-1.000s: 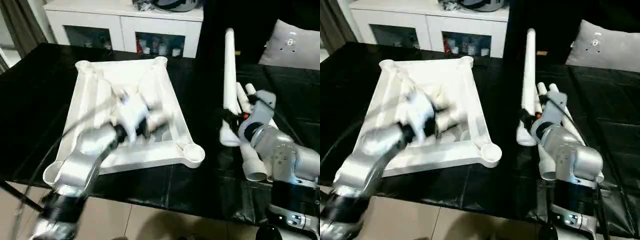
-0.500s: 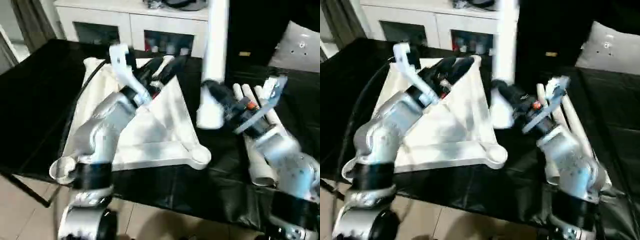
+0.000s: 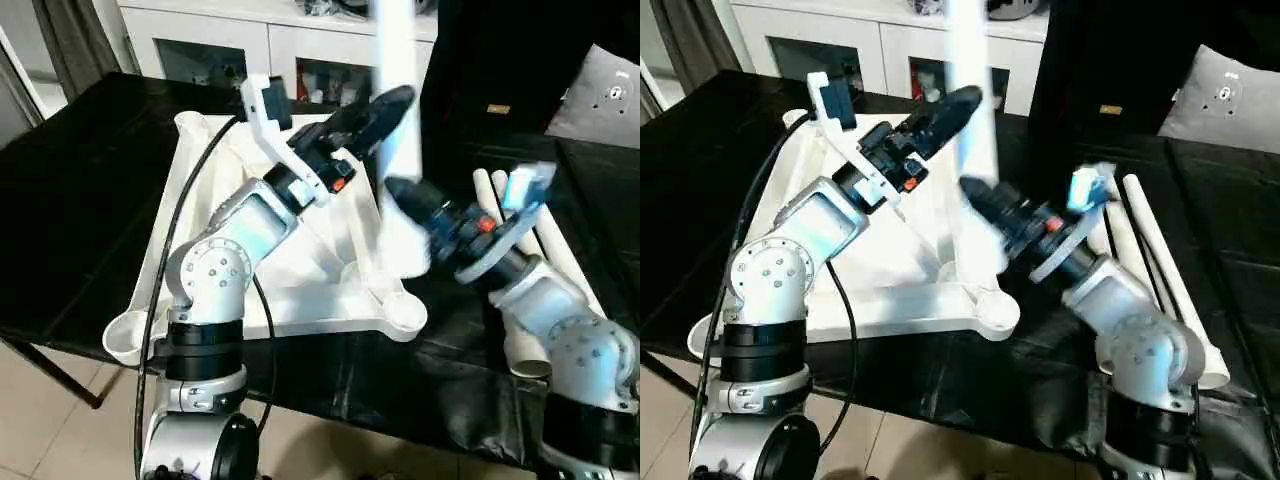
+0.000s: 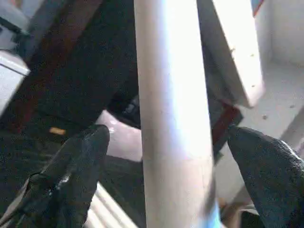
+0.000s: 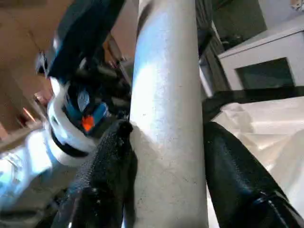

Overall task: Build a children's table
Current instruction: Pick table leg

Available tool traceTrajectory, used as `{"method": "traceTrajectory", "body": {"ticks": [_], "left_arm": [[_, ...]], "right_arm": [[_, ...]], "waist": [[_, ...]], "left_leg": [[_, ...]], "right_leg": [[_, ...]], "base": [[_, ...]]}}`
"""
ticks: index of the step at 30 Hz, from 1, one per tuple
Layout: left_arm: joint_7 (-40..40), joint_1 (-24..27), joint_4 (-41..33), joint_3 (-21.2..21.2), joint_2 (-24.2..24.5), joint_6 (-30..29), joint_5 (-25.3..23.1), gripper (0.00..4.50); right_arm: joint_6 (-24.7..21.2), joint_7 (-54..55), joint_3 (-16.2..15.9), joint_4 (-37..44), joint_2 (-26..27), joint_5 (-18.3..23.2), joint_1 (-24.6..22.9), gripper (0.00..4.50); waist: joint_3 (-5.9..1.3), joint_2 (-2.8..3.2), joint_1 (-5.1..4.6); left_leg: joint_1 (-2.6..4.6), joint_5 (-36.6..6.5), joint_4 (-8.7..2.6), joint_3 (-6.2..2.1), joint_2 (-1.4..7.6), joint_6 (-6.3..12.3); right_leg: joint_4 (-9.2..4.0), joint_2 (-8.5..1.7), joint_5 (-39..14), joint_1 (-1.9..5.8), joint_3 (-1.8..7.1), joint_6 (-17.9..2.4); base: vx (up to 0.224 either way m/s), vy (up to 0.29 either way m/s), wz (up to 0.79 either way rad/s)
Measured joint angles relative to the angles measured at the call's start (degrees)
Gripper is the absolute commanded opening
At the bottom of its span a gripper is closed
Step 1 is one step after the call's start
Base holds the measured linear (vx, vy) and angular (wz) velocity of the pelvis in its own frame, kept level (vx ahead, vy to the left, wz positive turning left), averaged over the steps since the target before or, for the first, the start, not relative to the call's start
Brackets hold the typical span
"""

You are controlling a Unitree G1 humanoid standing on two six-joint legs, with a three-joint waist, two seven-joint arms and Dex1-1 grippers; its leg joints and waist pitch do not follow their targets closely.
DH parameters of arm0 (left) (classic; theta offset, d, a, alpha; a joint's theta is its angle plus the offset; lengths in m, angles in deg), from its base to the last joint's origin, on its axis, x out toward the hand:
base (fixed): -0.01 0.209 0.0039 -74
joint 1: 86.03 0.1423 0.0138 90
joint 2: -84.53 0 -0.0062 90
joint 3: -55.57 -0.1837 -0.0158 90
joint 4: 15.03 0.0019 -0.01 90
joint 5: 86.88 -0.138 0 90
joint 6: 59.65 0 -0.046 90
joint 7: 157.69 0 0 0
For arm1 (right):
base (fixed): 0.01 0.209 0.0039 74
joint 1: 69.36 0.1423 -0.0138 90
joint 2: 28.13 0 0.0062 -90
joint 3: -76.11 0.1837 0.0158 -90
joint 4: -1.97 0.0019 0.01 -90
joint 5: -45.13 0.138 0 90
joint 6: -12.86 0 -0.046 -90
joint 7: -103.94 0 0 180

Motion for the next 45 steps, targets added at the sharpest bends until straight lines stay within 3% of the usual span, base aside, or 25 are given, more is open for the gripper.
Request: {"method": "traceTrajectory", "body": {"ticks": [5,6,12,21,35,45], "left_arm": [[3.6,0.0,1.3,-2.6,0.0,3.4,-5.7,4.50],[5.2,0.0,1.7,-2.5,-0.7,4.8,-6.7,4.33],[9.9,0.0,2.3,-1.9,-1.7,9.8,-8.5,4.05],[10.5,0.0,2.3,-2.4,-1.8,11.4,-8.3,3.28],[10.4,0.0,2.3,-2.3,-1.8,10.5,-3.8,1.97],[10.9,0.0,2.7,-2.3,-1.8,10.5,-3.3,1.82]], "right_arm": [[4.9,1.4,-4.1,0.6,0.3,-5.2,0.2,1.88],[6.9,2.4,-5.1,0.2,0.4,-7.2,0.2,1.88],[15.9,5.4,-9.9,-3.6,0.7,-15.7,0.7,1.88],[20.6,5.6,-12.1,-5.7,0.7,-17.9,0.7,1.88],[23.1,5.6,-13.2,-6.4,0.3,-19.0,0.7,1.88],[24.1,5.5,-13.4,-7.3,0.2,-19.3,0.8,1.88]], "waist": [[0.00,0.00,0.01],[0.00,0.00,0.00],[0.00,-0.01,-0.07],[0.00,-0.01,-0.07],[-0.01,0.00,-0.11],[-0.01,0.00,-0.10]], "left_leg": [[-0.08,0.0,0.00,0.01,0.06,-0.03],[-0.10,0.0,0.00,0.01,0.06,-0.03],[-0.15,0.0,0.00,0.01,0.12,-0.03],[-0.14,0.1,0.01,0.02,0.13,0.01],[-0.13,0.1,0.07,0.03,0.14,0.02],[-0.13,0.1,0.11,0.03,0.15,0.03]], "right_leg": [[-0.04,0.00,0.0,0.01,-0.05,0.0],[-0.06,0.00,0.0,0.01,-0.05,0.0],[-0.07,0.01,0.0,0.00,-0.12,0.0],[-0.04,0.01,0.0,0.00,-0.12,0.0],[0.02,0.01,0.1,0.01,-0.11,0.0],[0.05,0.01,0.1,0.01,-0.12,0.0]], "base": [[0.000,0.000,0.00],[0.000,0.000,0.00],[0.000,0.000,0.00],[0.000,0.000,0.00],[0.000,0.000,0.00],[0.000,0.000,0.00]]}}
